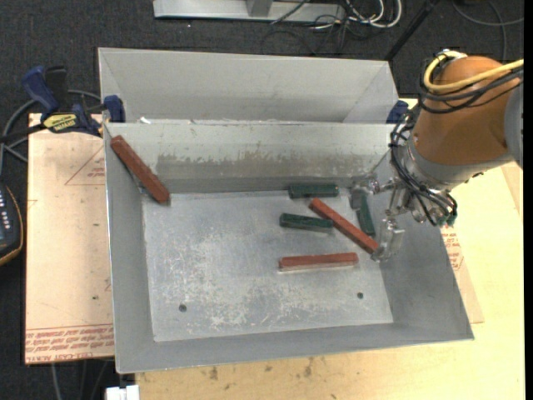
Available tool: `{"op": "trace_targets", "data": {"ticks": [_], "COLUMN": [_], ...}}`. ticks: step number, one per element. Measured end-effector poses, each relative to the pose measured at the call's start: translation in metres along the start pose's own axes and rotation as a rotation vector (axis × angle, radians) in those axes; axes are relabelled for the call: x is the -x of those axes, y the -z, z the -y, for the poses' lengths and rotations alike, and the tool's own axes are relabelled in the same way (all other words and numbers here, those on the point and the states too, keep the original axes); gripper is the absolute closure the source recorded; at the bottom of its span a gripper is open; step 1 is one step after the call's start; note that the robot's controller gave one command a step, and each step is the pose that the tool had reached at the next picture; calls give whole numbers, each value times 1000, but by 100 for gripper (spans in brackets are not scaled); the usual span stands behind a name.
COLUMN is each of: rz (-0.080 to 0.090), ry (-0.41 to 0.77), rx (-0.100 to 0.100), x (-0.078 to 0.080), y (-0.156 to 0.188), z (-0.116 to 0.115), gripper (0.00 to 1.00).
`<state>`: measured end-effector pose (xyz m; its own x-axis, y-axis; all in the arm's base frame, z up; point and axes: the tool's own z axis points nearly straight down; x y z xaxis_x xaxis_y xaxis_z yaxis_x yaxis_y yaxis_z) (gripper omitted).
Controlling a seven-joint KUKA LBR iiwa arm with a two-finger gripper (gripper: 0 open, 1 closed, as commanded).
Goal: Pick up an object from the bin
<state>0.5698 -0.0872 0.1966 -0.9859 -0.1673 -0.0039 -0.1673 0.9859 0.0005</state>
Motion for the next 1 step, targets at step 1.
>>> {"op": "trace_targets", "data": {"ticks": [1], "rz": [-9], "ry": [137], "rx": [5], "x": [0], "y": [-131], "z": [-54], "gripper": [0]}}
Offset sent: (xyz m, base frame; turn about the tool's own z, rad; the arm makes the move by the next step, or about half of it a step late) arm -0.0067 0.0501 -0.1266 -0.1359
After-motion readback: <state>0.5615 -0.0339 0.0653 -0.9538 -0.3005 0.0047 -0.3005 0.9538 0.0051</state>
